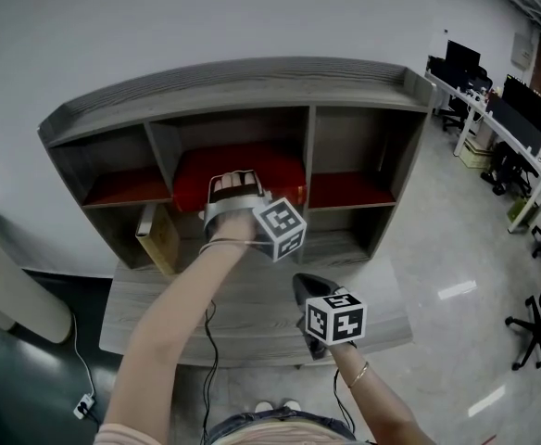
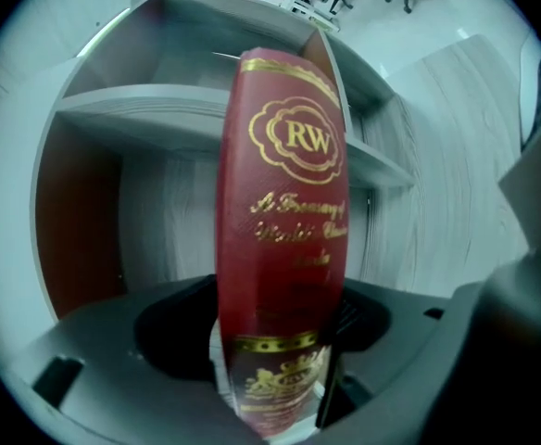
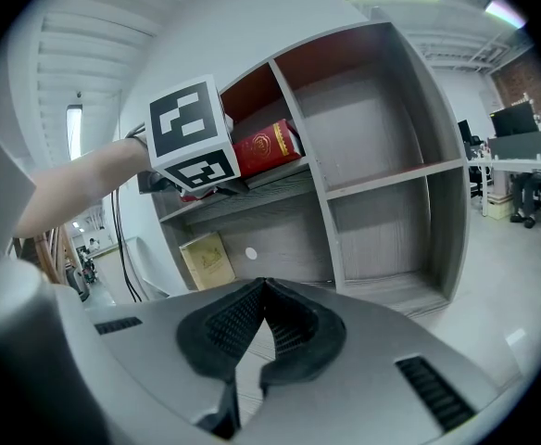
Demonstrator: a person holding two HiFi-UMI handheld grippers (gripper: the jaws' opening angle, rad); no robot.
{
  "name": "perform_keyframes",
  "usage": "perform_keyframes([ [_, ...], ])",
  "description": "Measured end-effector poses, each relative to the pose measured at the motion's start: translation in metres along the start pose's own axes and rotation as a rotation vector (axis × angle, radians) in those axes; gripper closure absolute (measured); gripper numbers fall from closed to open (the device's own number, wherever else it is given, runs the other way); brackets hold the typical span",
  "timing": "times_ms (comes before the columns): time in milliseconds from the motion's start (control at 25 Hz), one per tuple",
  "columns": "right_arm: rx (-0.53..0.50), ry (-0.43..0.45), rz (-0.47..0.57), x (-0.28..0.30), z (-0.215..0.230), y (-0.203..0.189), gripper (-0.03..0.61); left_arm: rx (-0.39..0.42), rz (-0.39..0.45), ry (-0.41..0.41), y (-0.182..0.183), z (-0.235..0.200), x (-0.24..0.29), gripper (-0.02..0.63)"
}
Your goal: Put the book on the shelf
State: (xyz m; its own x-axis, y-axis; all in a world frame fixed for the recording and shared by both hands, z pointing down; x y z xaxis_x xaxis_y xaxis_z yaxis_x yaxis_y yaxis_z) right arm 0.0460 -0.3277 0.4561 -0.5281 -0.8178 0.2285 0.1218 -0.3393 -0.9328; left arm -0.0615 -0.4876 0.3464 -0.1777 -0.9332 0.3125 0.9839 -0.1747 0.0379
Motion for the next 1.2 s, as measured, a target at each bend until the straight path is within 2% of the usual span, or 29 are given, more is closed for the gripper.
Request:
perform_keyframes([
  [680, -0.015, 0.013, 0.003, -0.001, -0.008, 0.005, 0.569, -0.090, 0.092, -0.087, -0.003, -0.001, -0.010, 0.290],
  [1000, -0.021, 0.016, 0.005, -0.005, -0.012, 0.006, 0.569, -0.180, 0.156, -0.134, -0.004, -0.003, -0.021, 0.285],
  [1200, -0.025, 0.019, 0.010, -0.008, -0.015, 0.008, 0.569, -0.205, 0.176, -0.132, -0.007, -0.005, -0.030, 0.285],
])
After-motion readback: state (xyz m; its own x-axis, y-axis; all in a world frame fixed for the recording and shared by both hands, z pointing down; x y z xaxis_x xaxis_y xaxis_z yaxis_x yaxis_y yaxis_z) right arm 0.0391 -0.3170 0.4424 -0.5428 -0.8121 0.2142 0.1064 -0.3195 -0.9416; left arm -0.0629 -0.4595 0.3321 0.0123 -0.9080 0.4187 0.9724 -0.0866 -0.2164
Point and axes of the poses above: the fingertips, and each gripper's own axes: x forward along the fingers, z to its right, y out of its top, the point moved 5 cm from there along -x, backward along the fingers, and after that the axes turned 7 degrees about z, right-handed, at the moved point
